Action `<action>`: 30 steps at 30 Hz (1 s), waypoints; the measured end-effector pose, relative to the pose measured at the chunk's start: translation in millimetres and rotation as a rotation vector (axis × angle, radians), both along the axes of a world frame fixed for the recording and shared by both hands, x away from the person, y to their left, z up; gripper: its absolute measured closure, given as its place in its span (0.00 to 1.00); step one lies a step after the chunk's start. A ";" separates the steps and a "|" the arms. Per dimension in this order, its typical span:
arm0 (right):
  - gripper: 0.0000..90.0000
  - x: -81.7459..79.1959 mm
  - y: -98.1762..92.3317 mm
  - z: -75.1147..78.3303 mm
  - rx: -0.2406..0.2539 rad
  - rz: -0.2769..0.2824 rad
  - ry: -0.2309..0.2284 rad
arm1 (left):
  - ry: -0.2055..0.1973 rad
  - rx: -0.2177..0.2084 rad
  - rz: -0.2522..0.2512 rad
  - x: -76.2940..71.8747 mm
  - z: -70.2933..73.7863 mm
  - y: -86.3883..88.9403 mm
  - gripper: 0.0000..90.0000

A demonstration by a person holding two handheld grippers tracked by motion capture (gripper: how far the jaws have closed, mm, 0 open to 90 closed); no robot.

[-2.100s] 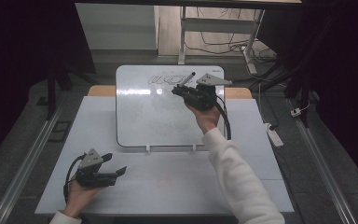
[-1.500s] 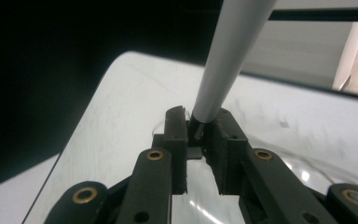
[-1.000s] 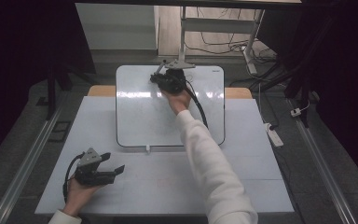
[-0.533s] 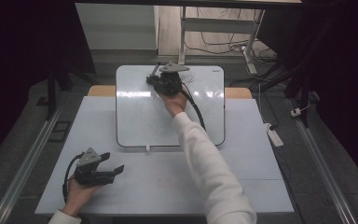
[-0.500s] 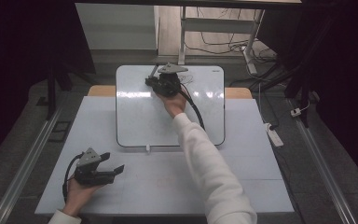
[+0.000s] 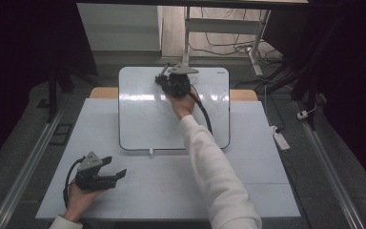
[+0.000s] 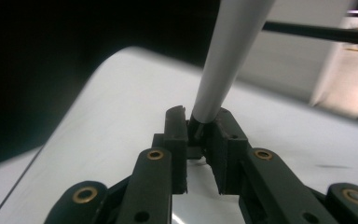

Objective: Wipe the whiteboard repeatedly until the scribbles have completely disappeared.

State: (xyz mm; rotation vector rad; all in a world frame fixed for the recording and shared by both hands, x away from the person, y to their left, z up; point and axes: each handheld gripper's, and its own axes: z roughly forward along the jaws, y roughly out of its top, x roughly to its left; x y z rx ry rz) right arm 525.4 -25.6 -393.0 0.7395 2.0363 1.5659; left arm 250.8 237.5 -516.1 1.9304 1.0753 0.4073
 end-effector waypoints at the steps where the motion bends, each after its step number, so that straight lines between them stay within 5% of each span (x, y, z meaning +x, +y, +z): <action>1: 0.86 2.9 -5.5 2.6 0.026 -0.025 0.006 | -0.002 -0.001 0.001 -0.3 0.1 0.1 0.25; 5: 0.86 -0.2 -3.7 0.7 0.002 0.001 0.004 | 0.004 -0.006 0.006 1.3 -0.9 1.7 0.25; 6: 0.86 -5.5 3.8 -5.5 -0.044 0.072 0.010 | 0.008 -0.010 0.005 2.0 -1.1 2.0 0.25; 8: 0.86 -5.8 3.0 -7.0 -0.057 0.098 0.016 | 0.007 -0.006 0.005 1.4 -1.1 2.0 0.25; 10: 0.86 -2.9 -0.8 -5.6 -0.046 0.097 0.026 | 0.005 -0.006 0.007 -0.5 -1.0 2.1 0.25; 11: 0.86 1.9 -11.2 -0.7 -0.011 0.022 0.021 | 0.004 -0.008 0.010 -0.9 -0.9 2.5 0.25; 15: 0.86 5.3 -19.6 2.7 0.036 -0.020 0.021 | 0.005 -0.011 0.013 -0.2 -1.1 3.1 0.25; 20: 0.86 -8.4 -6.2 -11.0 -0.066 0.109 0.021 | 0.008 -0.011 0.014 0.3 -1.7 3.7 0.25; 22: 0.86 -6.7 -8.9 -9.5 -0.056 0.104 0.028 | 0.007 -0.010 0.014 -0.4 -1.5 4.0 0.25; 24: 0.86 2.8 -24.8 -0.2 0.018 -0.006 0.017 | 0.005 -0.012 0.015 -1.2 -1.2 3.6 0.25; 26: 0.86 7.8 -32.5 3.4 0.061 -0.037 0.024 | 0.004 -0.012 0.012 -1.5 -1.0 2.9 0.25; 28: 0.86 6.9 -31.7 2.7 0.055 -0.033 0.020 | 0.006 -0.013 0.011 -0.7 -1.4 2.8 0.25; 30: 0.86 -0.5 -21.5 -3.9 -0.007 0.043 0.024 | 0.010 -0.012 0.012 0.6 -2.0 3.4 0.25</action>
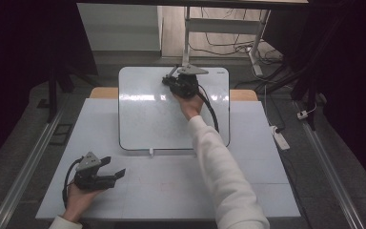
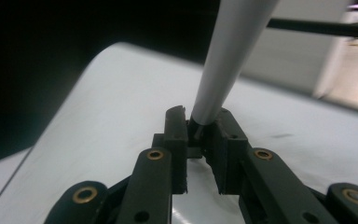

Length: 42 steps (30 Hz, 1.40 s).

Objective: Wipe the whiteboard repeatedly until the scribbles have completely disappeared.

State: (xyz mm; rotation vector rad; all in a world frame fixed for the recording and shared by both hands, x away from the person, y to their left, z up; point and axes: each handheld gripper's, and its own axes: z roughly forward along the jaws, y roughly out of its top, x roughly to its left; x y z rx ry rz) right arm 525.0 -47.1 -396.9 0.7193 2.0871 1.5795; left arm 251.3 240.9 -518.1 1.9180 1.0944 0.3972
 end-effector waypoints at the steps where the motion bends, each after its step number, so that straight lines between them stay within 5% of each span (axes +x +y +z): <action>1: 0.86 0.0 0.0 0.0 0.000 0.000 0.000 | 0.001 0.000 0.000 0.3 -0.2 0.2 0.25; 4: 0.86 -1.4 0.8 -0.7 -0.035 0.033 -0.004 | -0.004 0.000 0.001 -1.4 0.4 0.5 0.25; 5: 0.86 3.4 -8.0 5.1 -0.018 -0.029 -0.027 | -0.006 -0.001 0.002 -2.1 0.7 0.5 0.25; 9: 0.86 11.5 -19.3 8.8 0.054 -0.077 -0.008 | -0.004 0.001 -0.002 -1.6 0.5 -0.6 0.25; 11: 0.86 6.5 -14.8 6.2 0.038 -0.074 -0.015 | -0.004 0.000 -0.003 -1.4 0.5 -0.3 0.25; 13: 0.86 -1.0 -7.2 -0.8 0.014 -0.006 0.009 | -0.003 0.000 -0.001 -1.1 0.4 0.5 0.25; 16: 0.86 -7.2 -5.9 -3.9 -0.042 0.004 -0.026 | -0.003 -0.001 0.001 -1.5 0.3 0.5 0.25; 19: 0.86 1.5 -23.9 2.7 0.033 -0.097 -0.016 | -0.007 -0.001 -0.002 -2.6 1.3 -0.5 0.25; 22: 0.86 4.5 -32.1 6.0 0.075 -0.132 -0.014 | -0.006 0.002 -0.006 -2.1 1.3 -1.4 0.25; 27: 0.86 -5.3 -17.1 -4.3 -0.012 -0.021 -0.022 | -0.003 -0.004 -0.003 -1.4 0.6 -1.0 0.25; 29: 0.86 -2.4 -20.9 -1.1 -0.011 -0.038 -0.032 | -0.006 -0.001 -0.003 -2.6 1.1 -0.5 0.25; 30: 0.86 5.9 -36.9 7.5 0.041 -0.137 -0.054 | -0.007 -0.003 -0.002 -3.2 1.4 -0.4 0.25; 33: 0.86 13.9 -53.1 13.0 0.110 -0.195 -0.041 | -0.010 -0.004 -0.001 -3.1 1.4 -1.1 0.25; 36: 0.86 13.8 -52.0 9.9 0.107 -0.174 -0.043 | -0.005 -0.001 -0.007 -0.6 0.5 -1.5 0.25; 39: 0.86 9.5 -35.1 4.1 0.070 -0.087 -0.039 | 0.001 -0.002 -0.005 0.7 0.1 -1.3 0.25; 42: 0.86 12.9 -32.0 8.2 0.058 -0.115 -0.064 | -0.002 -0.001 -0.006 -0.8 0.5 -1.5 0.25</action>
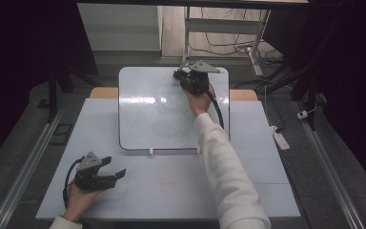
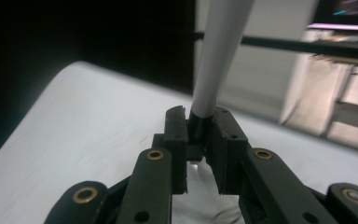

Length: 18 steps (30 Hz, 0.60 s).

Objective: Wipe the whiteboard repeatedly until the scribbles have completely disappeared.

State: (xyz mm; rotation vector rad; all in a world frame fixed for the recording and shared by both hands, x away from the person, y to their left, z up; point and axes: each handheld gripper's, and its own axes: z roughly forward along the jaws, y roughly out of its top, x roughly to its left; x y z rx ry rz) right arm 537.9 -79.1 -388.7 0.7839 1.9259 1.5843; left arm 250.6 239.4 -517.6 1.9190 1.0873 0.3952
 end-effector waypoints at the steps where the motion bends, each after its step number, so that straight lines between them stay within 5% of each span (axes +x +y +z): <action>1: 0.86 1.7 -2.1 2.2 0.024 -0.027 -0.003 | -0.001 -0.001 0.002 -0.3 0.0 0.0 0.25; 4: 0.86 2.3 -0.9 2.3 0.035 -0.060 -0.004 | 0.000 -0.005 0.001 0.1 -0.1 0.7 0.25; 11: 0.86 -4.1 5.1 -3.2 0.019 0.026 0.032 | -0.001 -0.005 0.000 -0.4 0.1 0.7 0.25; 18: 0.86 0.1 -19.5 4.4 0.035 -0.068 0.019 | -0.005 -0.004 0.004 -0.3 0.0 1.6 0.25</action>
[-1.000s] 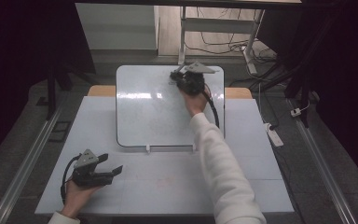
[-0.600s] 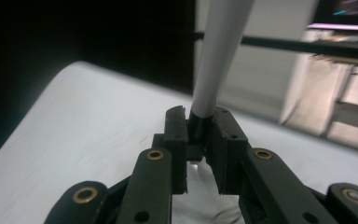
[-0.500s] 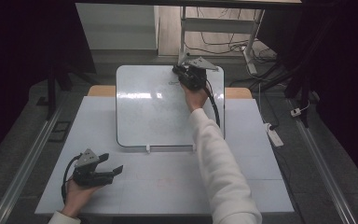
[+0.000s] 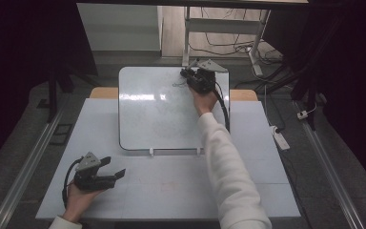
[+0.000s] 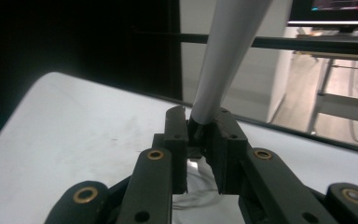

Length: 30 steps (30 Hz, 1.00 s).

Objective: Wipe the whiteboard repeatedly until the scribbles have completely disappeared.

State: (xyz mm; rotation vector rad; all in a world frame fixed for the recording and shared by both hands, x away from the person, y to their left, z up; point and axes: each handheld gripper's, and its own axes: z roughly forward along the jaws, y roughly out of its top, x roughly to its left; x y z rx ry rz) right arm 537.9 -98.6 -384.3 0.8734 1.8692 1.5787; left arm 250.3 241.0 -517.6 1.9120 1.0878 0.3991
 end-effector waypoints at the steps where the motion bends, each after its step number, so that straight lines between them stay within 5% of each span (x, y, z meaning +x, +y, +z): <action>1: 0.86 1.0 -3.9 1.1 0.001 -0.013 -0.002 | -0.001 0.000 0.000 0.0 0.0 0.1 0.25; 6: 0.86 3.2 -22.1 4.1 0.023 -0.045 0.010 | -0.002 -0.002 0.003 0.2 0.2 -0.1 0.25; 12: 0.86 -10.3 -0.7 -12.6 -0.035 0.100 0.017 | 0.001 0.005 0.002 0.8 -0.3 -1.4 0.25; 15: 0.86 -8.1 -6.5 -9.2 -0.028 0.065 0.013 | -0.002 0.003 0.004 -0.3 0.1 -0.7 0.25; 18: 0.86 -1.7 -20.6 -4.3 0.053 -0.002 0.021 | -0.001 0.002 0.003 0.4 -0.2 -0.8 0.25; 21: 0.86 -5.7 -8.6 -9.4 0.033 0.053 0.028 | 0.001 0.005 0.001 2.1 -0.7 -1.4 0.25; 22: 0.86 -12.5 8.6 -16.0 -0.029 0.129 0.021 | 0.000 0.006 0.001 2.1 -0.6 -1.4 0.25; 24: 0.86 -14.6 14.5 -18.2 -0.050 0.151 0.021 | 0.000 0.005 0.002 1.5 -0.3 -1.2 0.25; 26: 0.86 -13.3 14.5 -17.1 -0.046 0.148 0.025 | -0.002 0.002 0.004 0.1 0.0 -0.8 0.25; 30: 0.86 -2.8 -1.8 -9.8 0.027 0.055 0.022 | -0.004 0.001 0.005 -0.2 0.2 -0.2 0.25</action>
